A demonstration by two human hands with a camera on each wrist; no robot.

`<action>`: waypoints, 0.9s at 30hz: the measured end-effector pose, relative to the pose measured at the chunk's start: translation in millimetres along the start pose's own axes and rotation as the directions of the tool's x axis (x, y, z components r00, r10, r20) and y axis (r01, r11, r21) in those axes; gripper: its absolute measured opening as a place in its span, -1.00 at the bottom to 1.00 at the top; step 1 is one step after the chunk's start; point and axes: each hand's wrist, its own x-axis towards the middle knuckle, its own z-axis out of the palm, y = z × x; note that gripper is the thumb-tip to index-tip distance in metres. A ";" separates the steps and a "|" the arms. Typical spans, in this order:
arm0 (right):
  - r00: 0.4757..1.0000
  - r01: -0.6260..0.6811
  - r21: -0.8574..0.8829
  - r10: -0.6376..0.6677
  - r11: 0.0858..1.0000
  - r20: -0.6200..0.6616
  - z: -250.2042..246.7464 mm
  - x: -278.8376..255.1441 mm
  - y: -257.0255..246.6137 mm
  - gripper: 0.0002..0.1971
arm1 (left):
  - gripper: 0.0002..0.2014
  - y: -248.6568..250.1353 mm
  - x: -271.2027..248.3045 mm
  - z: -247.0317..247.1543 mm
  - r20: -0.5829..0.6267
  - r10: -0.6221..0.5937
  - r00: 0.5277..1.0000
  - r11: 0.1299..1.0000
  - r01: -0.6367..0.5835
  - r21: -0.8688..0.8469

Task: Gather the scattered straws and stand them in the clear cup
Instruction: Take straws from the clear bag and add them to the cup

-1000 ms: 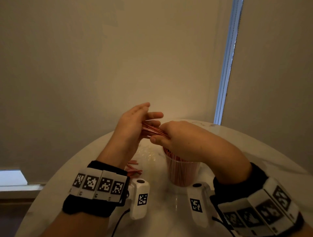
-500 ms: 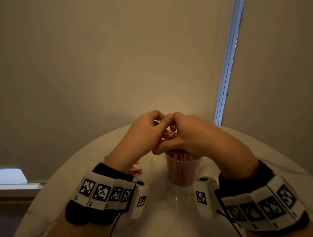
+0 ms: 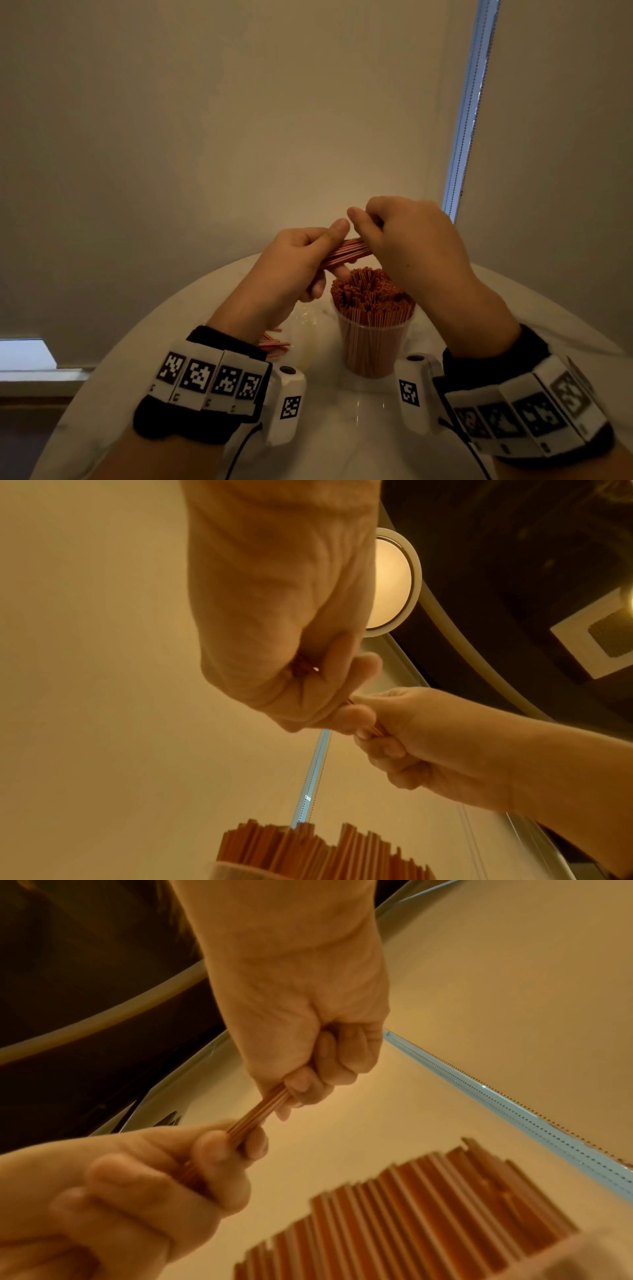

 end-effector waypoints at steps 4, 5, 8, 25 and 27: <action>0.996 -0.086 0.149 0.084 0.985 0.019 -1.5 1.2 1.8 -0.55 | -0.55 -2.8 1.2 0.4 -0.046 0.013 0.999 1.000 -0.013 -0.005; 0.990 -0.139 0.220 0.138 0.966 0.023 -1.7 1.3 1.6 -0.55 | -0.54 -3.8 1.6 1.6 -0.066 0.019 0.998 1.000 -0.020 -0.013; 0.954 -0.297 0.427 0.288 0.854 0.088 -4.7 3.3 2.3 -0.46 | -0.54 -5.9 3.9 2.8 -0.150 0.013 0.989 0.993 -0.030 -0.114; 0.983 -0.173 0.199 0.156 0.965 0.100 -37.4 7.0 18.6 -0.71 | -0.29 -20.5 5.8 16.4 -0.047 -0.123 0.991 0.980 0.129 0.155; 0.963 -0.183 0.132 0.151 0.974 0.224 -31.1 6.2 19.5 -0.70 | 0.00 -26.0 4.9 16.5 0.033 -0.209 0.977 0.961 0.199 0.192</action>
